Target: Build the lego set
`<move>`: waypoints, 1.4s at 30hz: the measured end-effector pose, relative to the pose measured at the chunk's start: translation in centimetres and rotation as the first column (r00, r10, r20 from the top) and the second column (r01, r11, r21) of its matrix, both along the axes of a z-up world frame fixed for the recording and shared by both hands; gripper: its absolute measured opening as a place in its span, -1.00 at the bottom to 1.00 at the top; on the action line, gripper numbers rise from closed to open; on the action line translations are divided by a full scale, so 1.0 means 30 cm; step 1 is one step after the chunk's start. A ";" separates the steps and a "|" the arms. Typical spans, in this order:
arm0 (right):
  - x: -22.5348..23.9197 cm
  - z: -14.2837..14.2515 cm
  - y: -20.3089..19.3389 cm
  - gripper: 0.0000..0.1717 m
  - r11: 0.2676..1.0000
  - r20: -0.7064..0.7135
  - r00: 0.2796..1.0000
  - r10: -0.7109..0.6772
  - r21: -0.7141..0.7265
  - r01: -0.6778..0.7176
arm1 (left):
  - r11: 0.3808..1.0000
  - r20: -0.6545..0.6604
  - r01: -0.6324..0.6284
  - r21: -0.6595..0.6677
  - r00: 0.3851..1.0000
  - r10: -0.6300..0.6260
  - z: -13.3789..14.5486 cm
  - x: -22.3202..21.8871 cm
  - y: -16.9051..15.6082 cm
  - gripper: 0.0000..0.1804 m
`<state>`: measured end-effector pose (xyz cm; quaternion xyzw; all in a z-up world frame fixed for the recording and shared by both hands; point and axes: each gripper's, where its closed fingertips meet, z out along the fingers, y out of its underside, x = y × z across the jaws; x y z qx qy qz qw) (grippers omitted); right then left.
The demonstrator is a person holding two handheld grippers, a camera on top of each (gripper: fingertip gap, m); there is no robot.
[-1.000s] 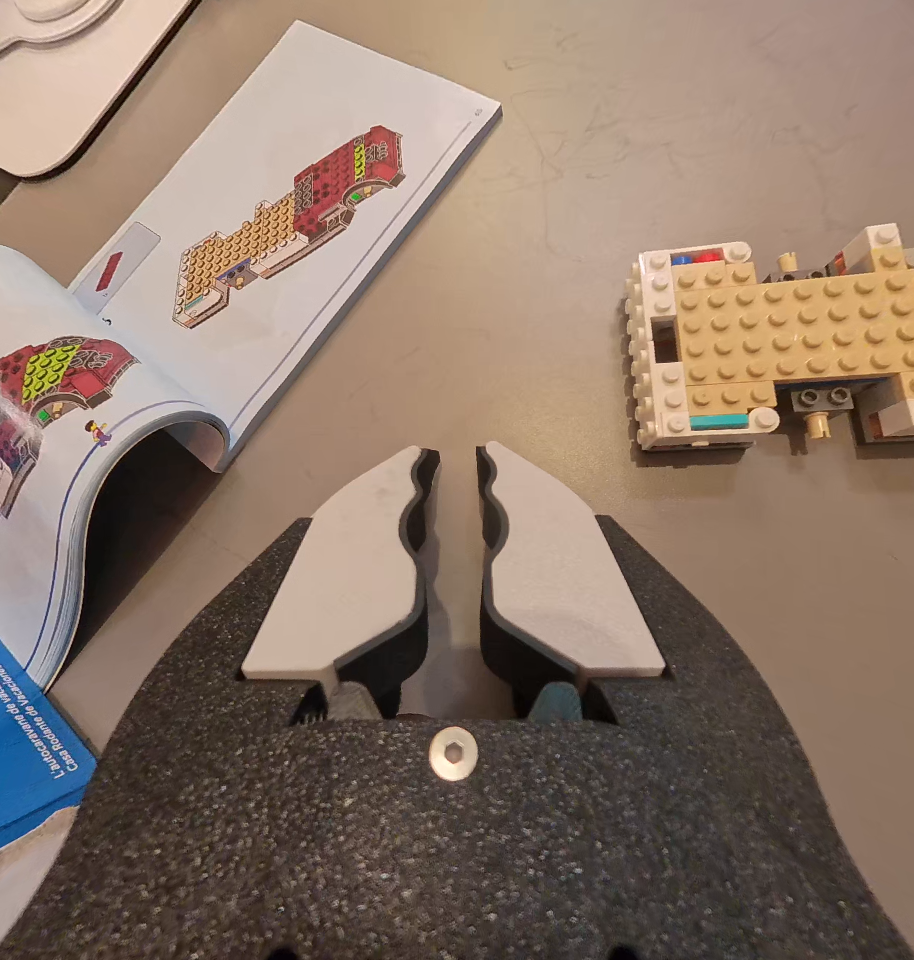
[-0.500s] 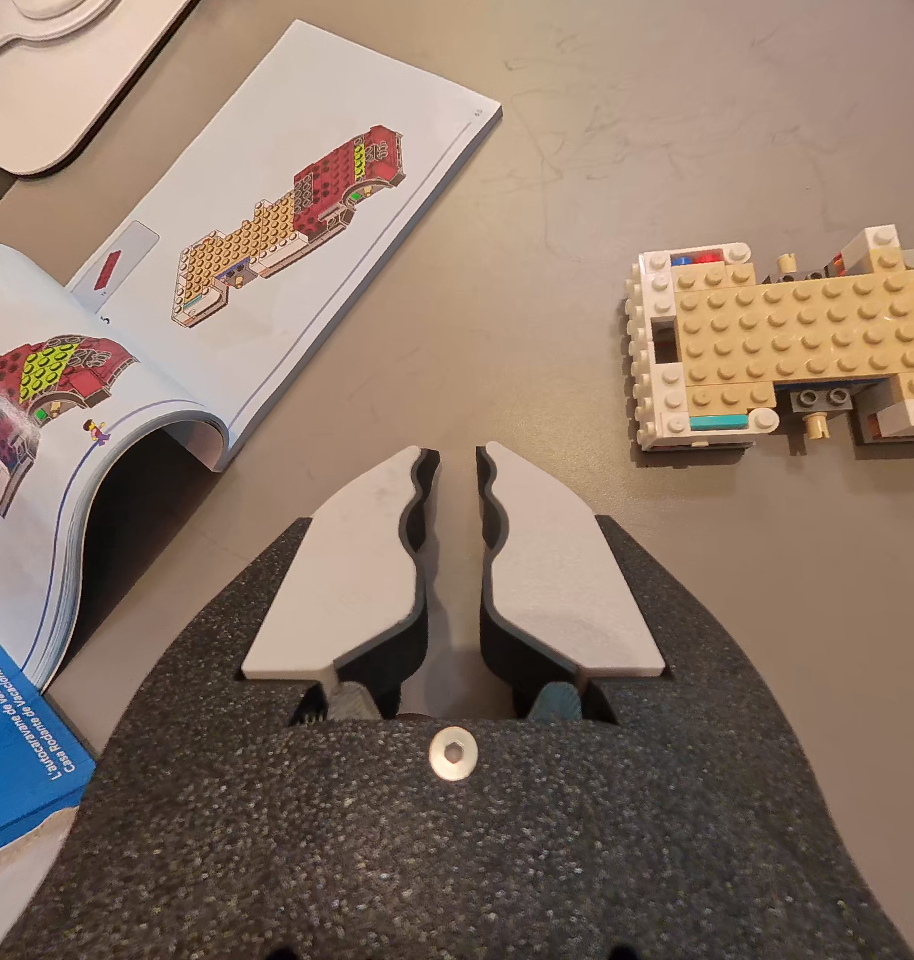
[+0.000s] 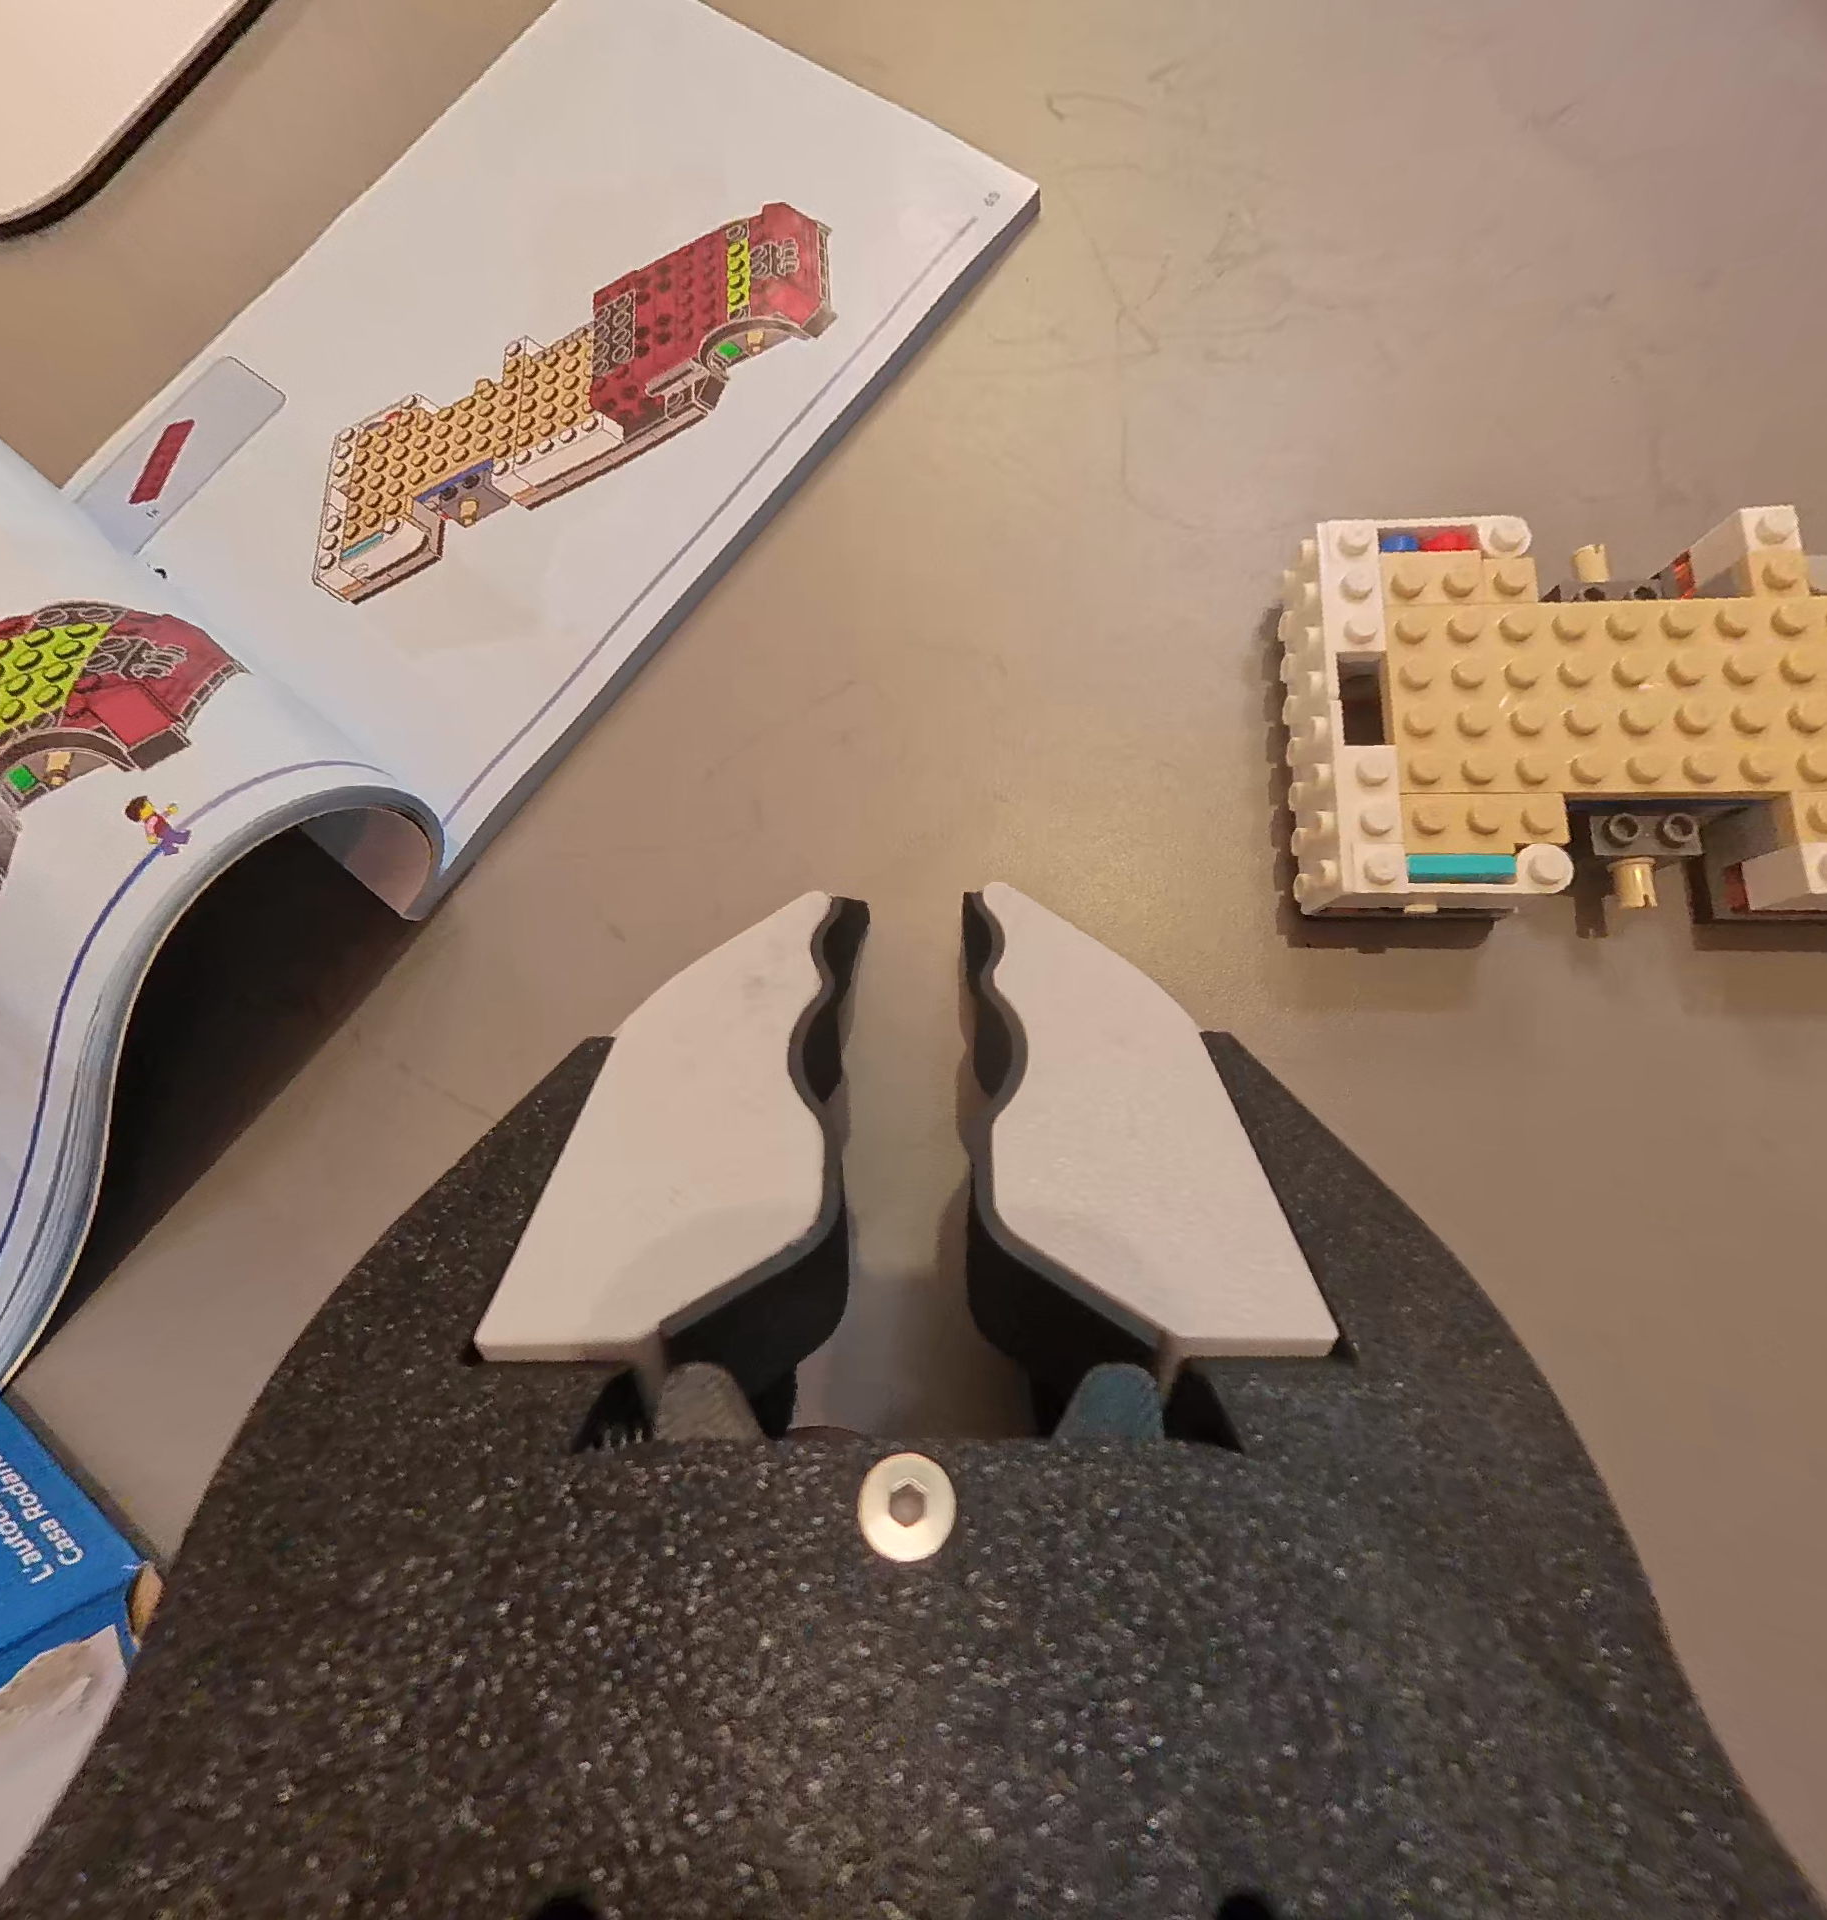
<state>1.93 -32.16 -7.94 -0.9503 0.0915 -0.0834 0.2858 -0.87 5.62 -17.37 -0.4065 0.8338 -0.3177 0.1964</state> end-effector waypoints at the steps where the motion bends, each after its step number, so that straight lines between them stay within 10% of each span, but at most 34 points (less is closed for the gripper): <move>1: 0.021 -0.013 -0.021 -0.83 1.000 -0.005 1.000 0.003 -0.021 -0.003 | 1.000 -0.007 -0.001 -0.006 1.000 0.001 -0.001 0.000 0.000 -0.76; 22: 0.255 -0.032 -0.231 -0.81 0.997 -0.008 0.999 -0.041 -0.064 0.040 | 0.999 -0.022 -0.037 -0.024 0.999 0.037 -0.003 0.016 0.014 -0.81; 42: 0.110 -0.041 -0.199 -0.83 0.995 -0.051 0.997 -0.064 0.076 0.067 | 0.999 -0.017 -0.045 -0.017 0.999 0.045 -0.003 0.017 0.017 -0.79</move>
